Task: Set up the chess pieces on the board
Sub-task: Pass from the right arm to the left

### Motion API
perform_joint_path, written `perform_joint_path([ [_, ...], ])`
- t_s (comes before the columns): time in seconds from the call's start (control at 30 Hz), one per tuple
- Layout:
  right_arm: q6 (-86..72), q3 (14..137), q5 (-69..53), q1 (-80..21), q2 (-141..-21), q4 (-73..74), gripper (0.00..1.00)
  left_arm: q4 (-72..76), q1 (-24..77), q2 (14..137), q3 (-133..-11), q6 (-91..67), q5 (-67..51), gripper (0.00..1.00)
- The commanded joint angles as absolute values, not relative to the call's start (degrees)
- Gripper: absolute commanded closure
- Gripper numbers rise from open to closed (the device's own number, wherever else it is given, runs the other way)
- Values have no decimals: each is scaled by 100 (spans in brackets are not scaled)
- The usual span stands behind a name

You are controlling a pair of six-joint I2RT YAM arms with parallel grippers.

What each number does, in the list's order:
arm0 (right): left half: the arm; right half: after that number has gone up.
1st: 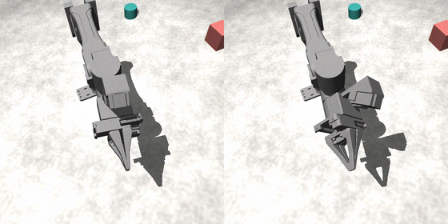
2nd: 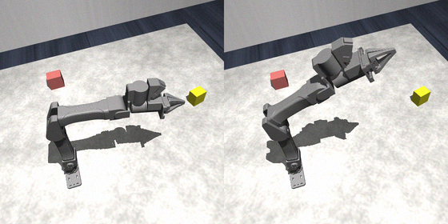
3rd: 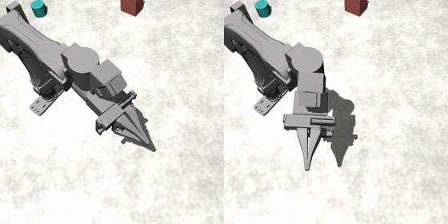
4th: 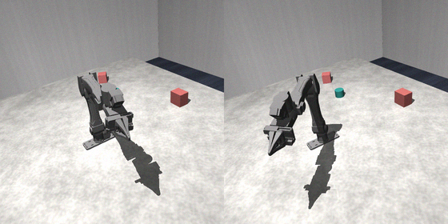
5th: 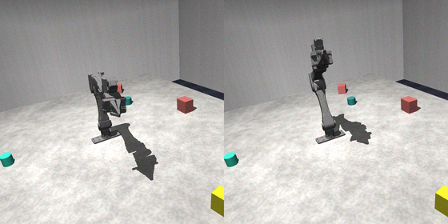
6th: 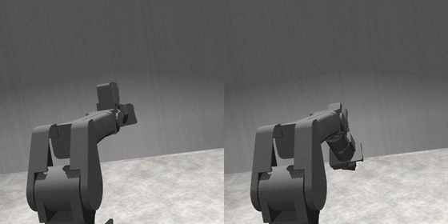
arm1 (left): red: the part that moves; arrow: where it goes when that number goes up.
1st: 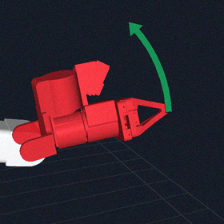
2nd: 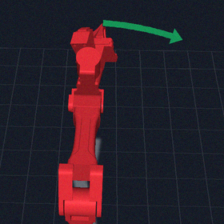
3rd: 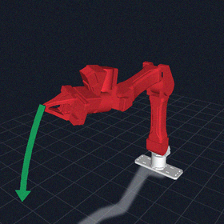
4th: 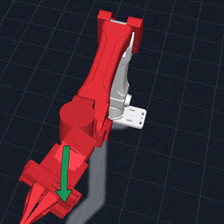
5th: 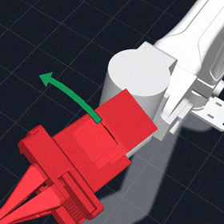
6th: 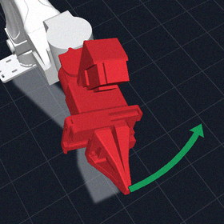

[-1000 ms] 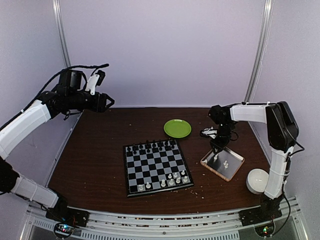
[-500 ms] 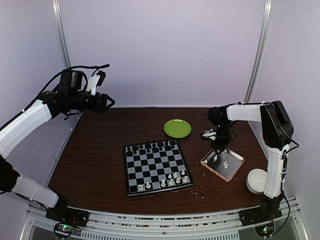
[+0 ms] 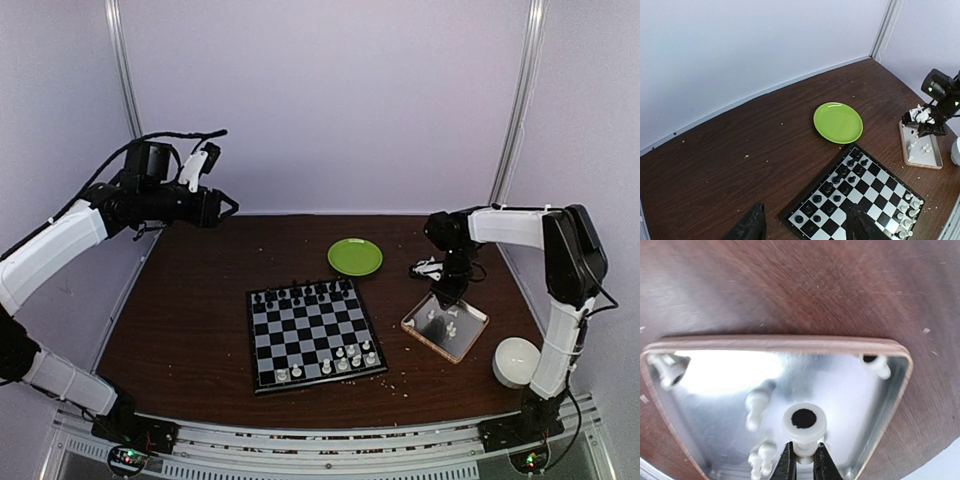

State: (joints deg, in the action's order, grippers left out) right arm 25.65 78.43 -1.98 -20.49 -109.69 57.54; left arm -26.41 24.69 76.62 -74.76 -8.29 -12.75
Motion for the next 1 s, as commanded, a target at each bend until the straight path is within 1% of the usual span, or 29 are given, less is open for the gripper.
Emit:
perform_joint_path([
  [0.0, 2527, 7667, -843, -2019, -10003, 5793, 94, -2143, 3002, 7579, -7277, -126, -1597, 45],
  [0.13, 2628, 7597, -2056, -2021, -9449, 6018, 94, -1389, 3911, 7192, -6391, 1037, -1238, 45],
  [0.23, 2771, 7610, -3040, -2034, -9196, 6302, 94, -418, 4594, 6938, -5588, 1789, -1426, 45],
  [0.33, 2995, 7647, -3966, -2117, -9090, 6659, 93, 97, 5088, 7049, -5385, 2308, -1791, 45],
  [0.47, 3321, 7617, -4836, -2365, -8972, 7033, 93, 210, 5472, 7544, -5690, 2774, -2158, 47],
  [0.6, 3790, 7553, -5352, -2688, -8952, 7379, 92, -170, 5756, 8317, -6404, 3210, -2284, 50],
  [0.8, 4081, 7687, -5474, -3145, -9049, 7700, 92, -710, 6326, 9128, -7239, 4164, -2094, 52],
  [0.97, 4196, 7742, -5517, -3418, -9177, 7820, 92, -828, 6526, 9396, -7468, 4506, -1868, 54],
])
